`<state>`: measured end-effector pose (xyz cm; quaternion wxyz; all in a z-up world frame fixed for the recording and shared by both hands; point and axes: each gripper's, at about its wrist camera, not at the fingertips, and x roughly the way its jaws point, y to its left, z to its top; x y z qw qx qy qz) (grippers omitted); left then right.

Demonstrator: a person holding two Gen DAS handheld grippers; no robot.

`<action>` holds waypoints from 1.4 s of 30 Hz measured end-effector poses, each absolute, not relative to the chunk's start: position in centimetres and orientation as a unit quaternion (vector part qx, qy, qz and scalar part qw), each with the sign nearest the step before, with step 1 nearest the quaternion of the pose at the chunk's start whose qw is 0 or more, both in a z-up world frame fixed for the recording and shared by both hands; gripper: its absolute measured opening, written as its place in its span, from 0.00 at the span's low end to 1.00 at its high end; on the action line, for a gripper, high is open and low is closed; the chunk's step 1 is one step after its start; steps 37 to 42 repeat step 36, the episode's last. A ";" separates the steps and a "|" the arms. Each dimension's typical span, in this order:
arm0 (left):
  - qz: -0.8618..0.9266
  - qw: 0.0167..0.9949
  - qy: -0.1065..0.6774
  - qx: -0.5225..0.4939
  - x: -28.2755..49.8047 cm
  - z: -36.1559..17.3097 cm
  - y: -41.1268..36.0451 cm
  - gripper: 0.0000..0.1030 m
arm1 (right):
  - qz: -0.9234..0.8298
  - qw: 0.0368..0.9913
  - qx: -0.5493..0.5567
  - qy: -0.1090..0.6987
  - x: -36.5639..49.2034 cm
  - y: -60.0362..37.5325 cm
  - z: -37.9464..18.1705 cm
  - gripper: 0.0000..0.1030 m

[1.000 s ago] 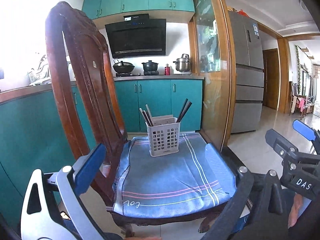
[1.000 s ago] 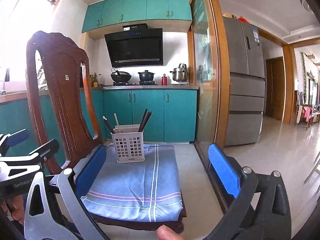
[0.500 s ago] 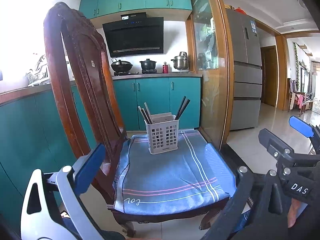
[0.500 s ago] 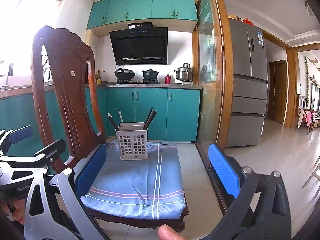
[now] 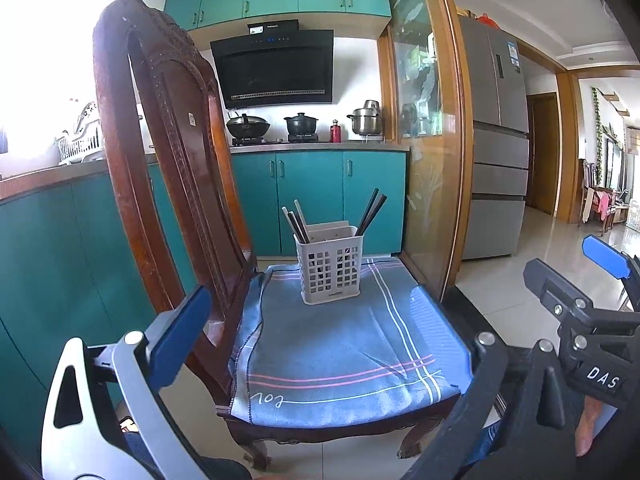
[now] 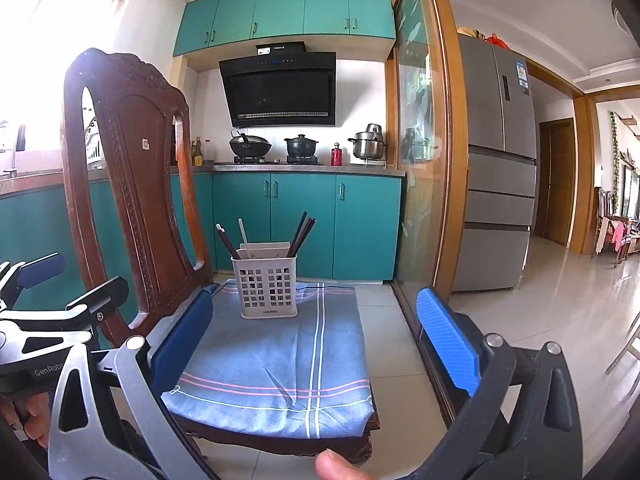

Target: Organize utensils

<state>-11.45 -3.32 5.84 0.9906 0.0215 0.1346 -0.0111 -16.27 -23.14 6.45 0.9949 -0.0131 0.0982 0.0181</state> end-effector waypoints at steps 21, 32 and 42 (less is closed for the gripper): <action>-0.016 0.991 0.131 0.033 -11.3 5.5 -3.1 0.96 | 0.017 0.994 -0.015 0.104 -16.2 -23.1 6.1 0.97; -0.015 0.990 0.140 0.024 -11.1 5.4 -3.2 0.96 | 0.017 0.994 -0.016 0.107 -16.0 -22.7 6.0 0.97; -0.014 0.988 0.149 0.025 -10.8 5.1 -3.6 0.96 | 0.017 0.994 -0.019 0.110 -15.9 -22.5 5.7 0.97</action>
